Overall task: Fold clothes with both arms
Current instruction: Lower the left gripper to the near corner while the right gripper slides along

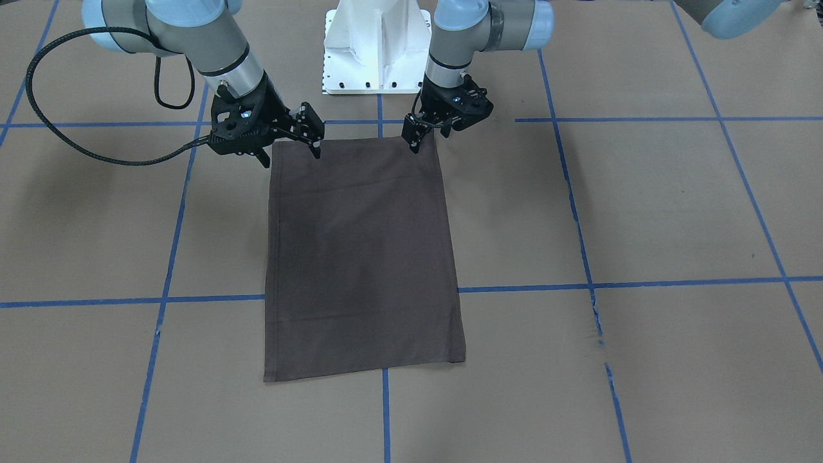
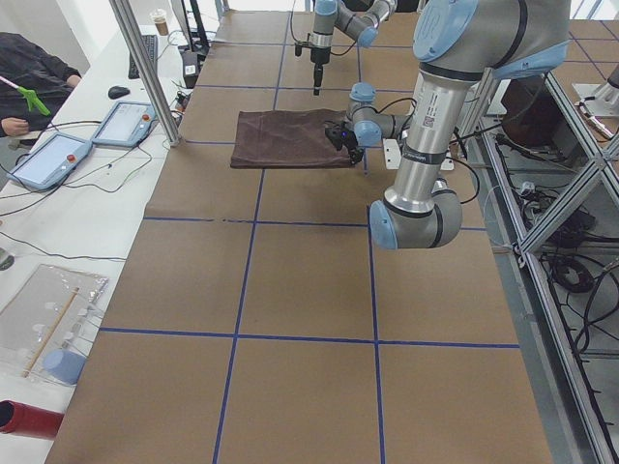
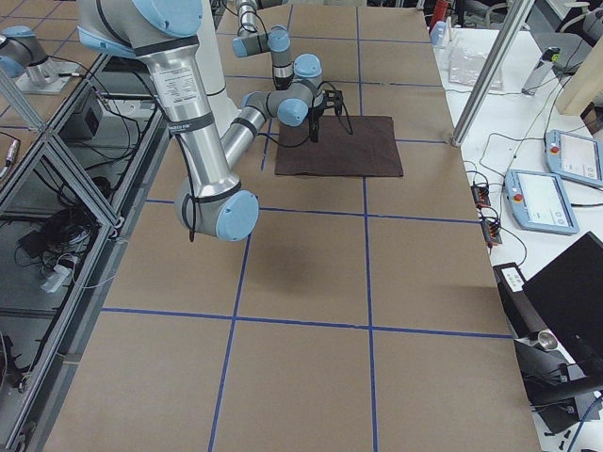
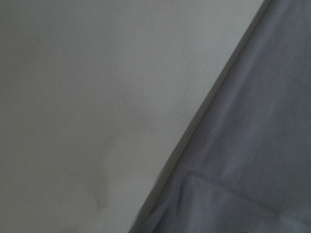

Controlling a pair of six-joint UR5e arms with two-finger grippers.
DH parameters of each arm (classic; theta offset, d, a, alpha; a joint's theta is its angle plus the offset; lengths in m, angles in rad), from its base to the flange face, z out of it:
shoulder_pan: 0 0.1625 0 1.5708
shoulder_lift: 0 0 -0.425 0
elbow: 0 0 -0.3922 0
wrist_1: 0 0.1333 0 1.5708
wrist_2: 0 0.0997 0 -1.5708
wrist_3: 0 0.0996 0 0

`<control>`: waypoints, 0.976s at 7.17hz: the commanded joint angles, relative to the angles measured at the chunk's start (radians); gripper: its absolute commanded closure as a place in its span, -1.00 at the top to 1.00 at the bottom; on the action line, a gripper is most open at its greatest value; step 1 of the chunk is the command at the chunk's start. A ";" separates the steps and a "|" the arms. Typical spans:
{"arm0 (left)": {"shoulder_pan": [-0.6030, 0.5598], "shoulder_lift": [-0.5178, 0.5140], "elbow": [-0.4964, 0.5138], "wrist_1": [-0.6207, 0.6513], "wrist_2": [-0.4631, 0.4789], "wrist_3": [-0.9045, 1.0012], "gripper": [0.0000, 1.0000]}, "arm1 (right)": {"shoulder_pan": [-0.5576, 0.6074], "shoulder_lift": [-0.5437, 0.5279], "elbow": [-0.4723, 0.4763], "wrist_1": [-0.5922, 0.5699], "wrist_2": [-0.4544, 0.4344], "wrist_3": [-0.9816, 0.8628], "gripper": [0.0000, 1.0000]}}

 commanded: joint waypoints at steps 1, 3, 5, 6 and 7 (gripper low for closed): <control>0.022 0.005 -0.006 0.014 0.002 -0.017 0.64 | 0.000 0.001 0.000 0.000 0.001 0.002 1.00; 0.022 0.009 -0.002 0.015 0.002 -0.019 0.41 | 0.000 0.001 0.003 0.000 0.001 0.002 1.00; 0.024 0.014 -0.001 0.015 0.002 -0.019 0.01 | 0.001 0.001 0.005 0.000 0.001 0.002 1.00; 0.025 0.014 0.001 0.015 0.002 -0.019 -0.28 | 0.001 0.000 0.005 -0.001 0.001 0.002 1.00; 0.025 0.014 -0.002 0.014 0.001 -0.017 -0.74 | 0.001 0.000 0.005 0.000 0.000 0.002 1.00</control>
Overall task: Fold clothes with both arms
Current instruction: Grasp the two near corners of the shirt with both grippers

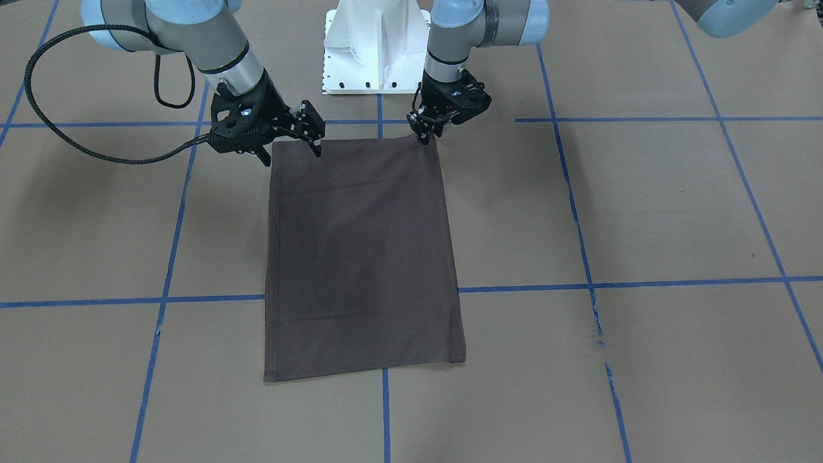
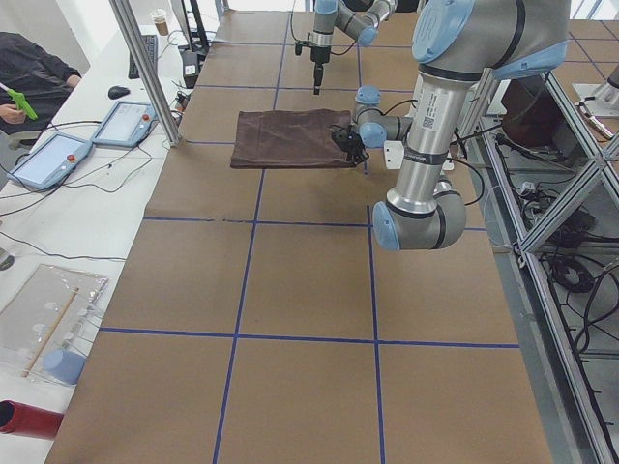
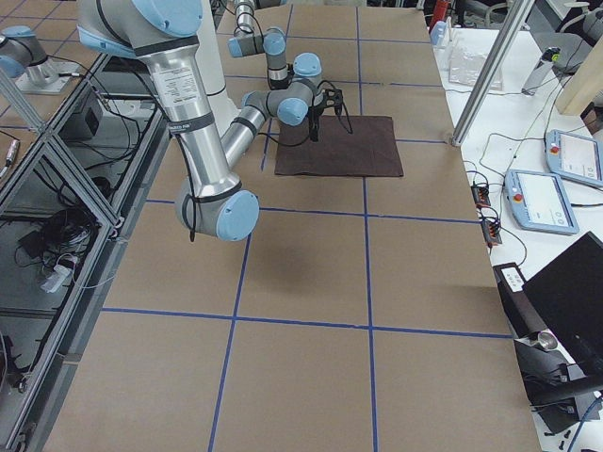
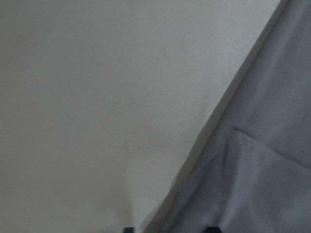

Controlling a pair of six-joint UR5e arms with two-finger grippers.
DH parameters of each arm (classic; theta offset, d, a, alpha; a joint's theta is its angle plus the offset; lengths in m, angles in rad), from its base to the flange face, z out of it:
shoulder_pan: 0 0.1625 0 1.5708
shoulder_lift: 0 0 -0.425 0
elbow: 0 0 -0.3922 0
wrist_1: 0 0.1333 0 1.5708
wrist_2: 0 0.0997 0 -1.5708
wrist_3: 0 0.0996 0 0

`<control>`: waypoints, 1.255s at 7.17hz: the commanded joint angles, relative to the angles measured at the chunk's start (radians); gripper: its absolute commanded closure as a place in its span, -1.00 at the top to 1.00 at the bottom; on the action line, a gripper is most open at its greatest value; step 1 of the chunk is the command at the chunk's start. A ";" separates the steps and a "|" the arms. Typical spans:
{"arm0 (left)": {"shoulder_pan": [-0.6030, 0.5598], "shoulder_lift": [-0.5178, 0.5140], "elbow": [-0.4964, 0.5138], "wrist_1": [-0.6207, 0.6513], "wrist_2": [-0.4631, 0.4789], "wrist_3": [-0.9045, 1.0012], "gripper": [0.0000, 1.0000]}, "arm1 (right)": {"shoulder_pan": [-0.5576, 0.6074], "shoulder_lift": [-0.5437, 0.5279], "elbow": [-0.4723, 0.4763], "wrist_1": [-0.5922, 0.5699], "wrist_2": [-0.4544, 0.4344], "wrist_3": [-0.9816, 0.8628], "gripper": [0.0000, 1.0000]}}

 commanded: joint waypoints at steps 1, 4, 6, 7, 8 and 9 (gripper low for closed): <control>0.001 -0.001 -0.003 -0.001 -0.001 0.004 -1.00 | 0.000 -0.001 0.000 0.001 0.000 0.006 1.00; -0.008 0.003 -0.046 -0.001 -0.006 0.020 -1.00 | 0.002 -0.007 0.002 -0.001 0.000 0.024 1.00; -0.013 0.003 -0.055 0.000 -0.010 0.079 -1.00 | -0.041 -0.021 0.000 -0.001 -0.007 0.264 1.00; -0.015 0.003 -0.054 0.000 -0.009 0.081 -1.00 | -0.069 -0.046 0.002 -0.004 -0.021 0.404 1.00; -0.016 0.003 -0.054 0.000 -0.009 0.089 -1.00 | -0.142 -0.080 0.000 -0.005 -0.094 0.473 1.00; -0.018 0.002 -0.048 -0.001 -0.007 0.107 -1.00 | -0.196 -0.093 -0.001 -0.013 -0.192 0.492 1.00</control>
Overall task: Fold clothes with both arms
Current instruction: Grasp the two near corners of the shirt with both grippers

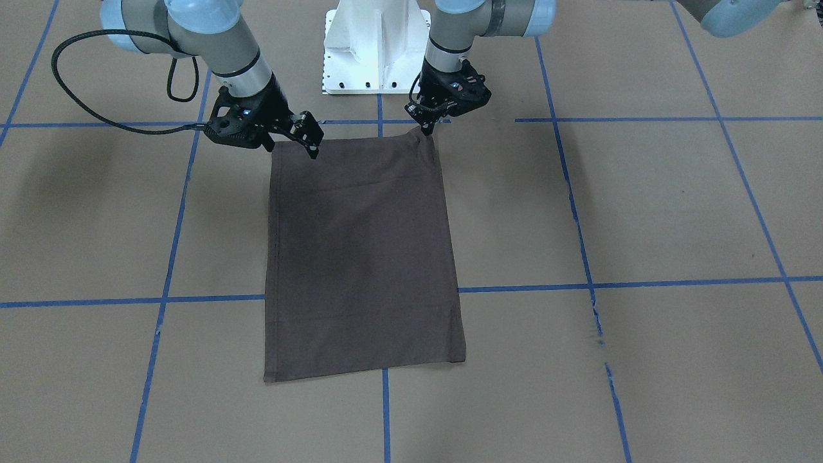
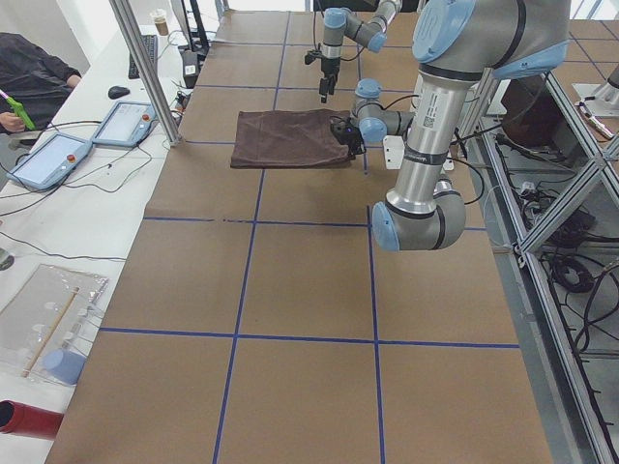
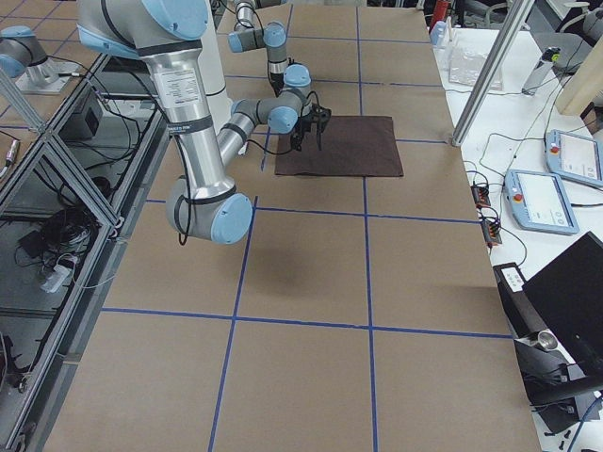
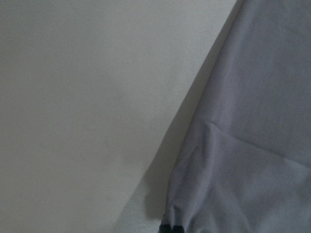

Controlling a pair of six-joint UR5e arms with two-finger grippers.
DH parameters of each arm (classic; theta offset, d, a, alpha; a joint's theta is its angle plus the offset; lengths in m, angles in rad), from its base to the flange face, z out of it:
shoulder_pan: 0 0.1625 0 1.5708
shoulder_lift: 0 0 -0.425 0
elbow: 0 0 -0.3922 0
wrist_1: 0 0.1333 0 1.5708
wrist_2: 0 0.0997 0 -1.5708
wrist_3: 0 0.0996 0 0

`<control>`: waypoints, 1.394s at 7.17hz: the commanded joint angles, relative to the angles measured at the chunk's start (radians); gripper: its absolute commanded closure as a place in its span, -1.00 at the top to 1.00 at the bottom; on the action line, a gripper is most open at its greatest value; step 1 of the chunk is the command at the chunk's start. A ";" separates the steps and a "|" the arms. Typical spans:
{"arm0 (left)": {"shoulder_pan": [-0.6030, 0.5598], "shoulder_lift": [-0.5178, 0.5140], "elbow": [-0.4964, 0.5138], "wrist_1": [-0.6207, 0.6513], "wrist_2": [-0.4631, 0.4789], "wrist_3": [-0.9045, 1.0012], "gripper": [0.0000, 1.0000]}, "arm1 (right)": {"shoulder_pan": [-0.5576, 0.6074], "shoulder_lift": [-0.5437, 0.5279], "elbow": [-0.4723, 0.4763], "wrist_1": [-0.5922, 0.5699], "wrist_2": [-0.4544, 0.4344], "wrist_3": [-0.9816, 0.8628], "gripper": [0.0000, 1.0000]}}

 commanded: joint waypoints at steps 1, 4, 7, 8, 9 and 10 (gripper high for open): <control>-0.002 -0.001 0.003 -0.001 0.001 0.018 -1.00 | -0.103 -0.025 -0.015 -0.022 -0.112 0.118 1.00; -0.002 -0.001 0.003 -0.001 0.000 0.018 -1.00 | -0.178 -0.014 -0.020 -0.117 -0.142 0.127 1.00; -0.007 -0.001 0.002 -0.001 0.000 0.018 -1.00 | -0.203 -0.008 -0.029 -0.110 -0.193 0.188 1.00; -0.007 -0.003 0.000 -0.001 0.000 0.018 -1.00 | -0.202 -0.008 -0.028 -0.087 -0.196 0.215 1.00; -0.007 -0.003 -0.001 -0.001 0.000 0.018 -1.00 | -0.200 -0.018 -0.044 -0.012 -0.196 0.267 1.00; -0.008 -0.001 -0.001 -0.001 0.000 0.018 -1.00 | -0.201 -0.016 -0.069 0.005 -0.196 0.274 1.00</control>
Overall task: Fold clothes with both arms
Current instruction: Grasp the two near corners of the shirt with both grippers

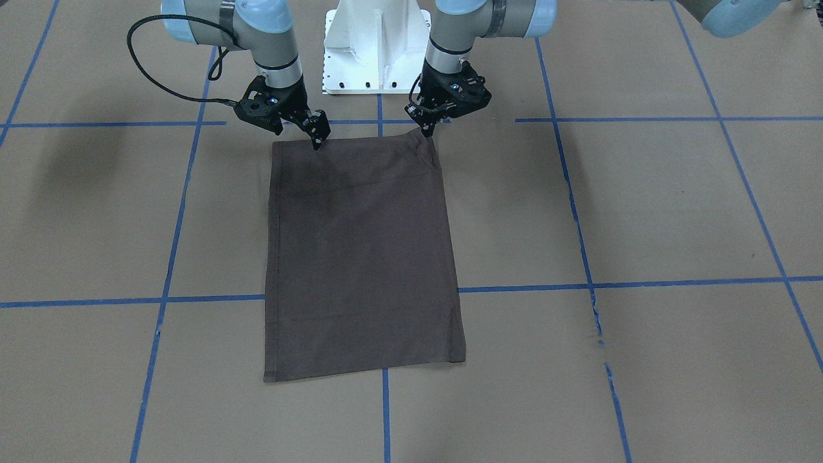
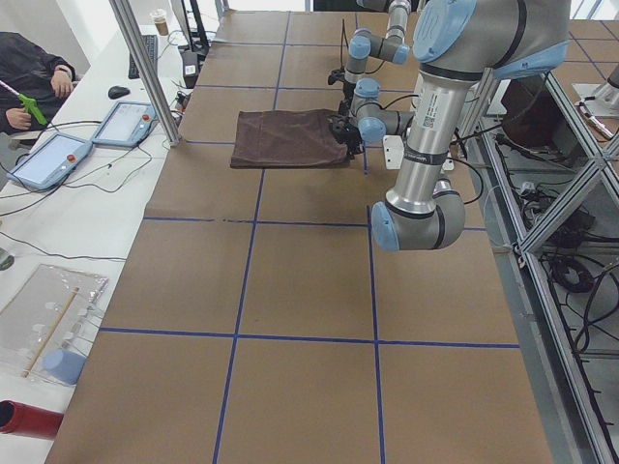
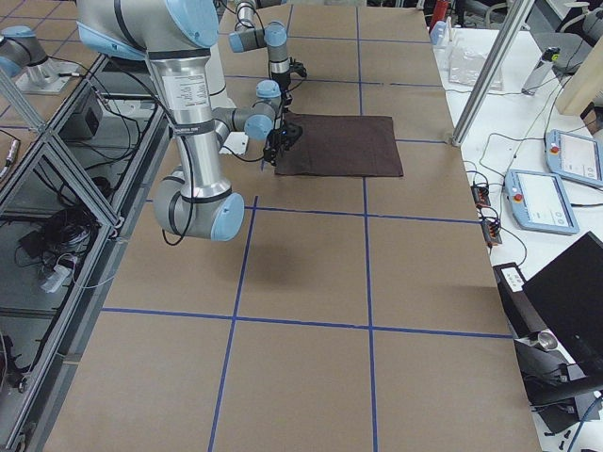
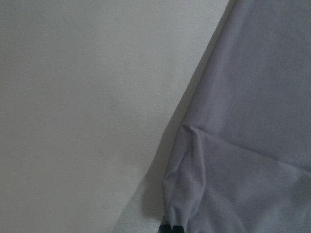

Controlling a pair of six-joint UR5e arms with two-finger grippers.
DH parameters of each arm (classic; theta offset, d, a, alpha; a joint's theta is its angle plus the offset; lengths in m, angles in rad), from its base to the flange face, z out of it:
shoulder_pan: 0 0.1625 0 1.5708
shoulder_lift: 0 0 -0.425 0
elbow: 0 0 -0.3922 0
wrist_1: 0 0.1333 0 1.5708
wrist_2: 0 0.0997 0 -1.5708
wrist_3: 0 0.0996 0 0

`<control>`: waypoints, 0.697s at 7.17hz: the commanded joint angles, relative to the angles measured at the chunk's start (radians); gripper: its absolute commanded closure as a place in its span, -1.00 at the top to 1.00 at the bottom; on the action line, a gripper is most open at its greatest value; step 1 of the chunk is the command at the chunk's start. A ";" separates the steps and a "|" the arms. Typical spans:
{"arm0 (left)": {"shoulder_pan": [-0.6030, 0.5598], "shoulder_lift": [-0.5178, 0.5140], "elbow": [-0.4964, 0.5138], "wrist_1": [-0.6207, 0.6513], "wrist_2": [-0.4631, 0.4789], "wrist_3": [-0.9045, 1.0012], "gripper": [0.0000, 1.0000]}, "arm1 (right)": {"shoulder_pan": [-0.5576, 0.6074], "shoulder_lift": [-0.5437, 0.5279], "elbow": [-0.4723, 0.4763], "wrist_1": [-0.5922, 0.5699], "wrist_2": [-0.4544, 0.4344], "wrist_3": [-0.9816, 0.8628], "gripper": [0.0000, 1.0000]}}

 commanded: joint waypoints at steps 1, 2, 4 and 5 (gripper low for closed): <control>0.000 -0.001 0.001 0.000 0.000 0.000 -1.00 | 0.001 -0.003 -0.037 0.040 -0.002 0.027 1.00; 0.000 -0.001 -0.001 0.000 -0.002 -0.002 -1.00 | 0.003 -0.006 -0.041 0.036 -0.004 0.026 1.00; 0.000 -0.001 -0.001 0.000 -0.002 0.000 -1.00 | 0.006 -0.009 -0.043 0.033 -0.002 0.026 1.00; 0.000 -0.001 -0.002 0.000 0.000 0.000 -1.00 | 0.006 -0.018 -0.043 0.033 -0.002 0.026 1.00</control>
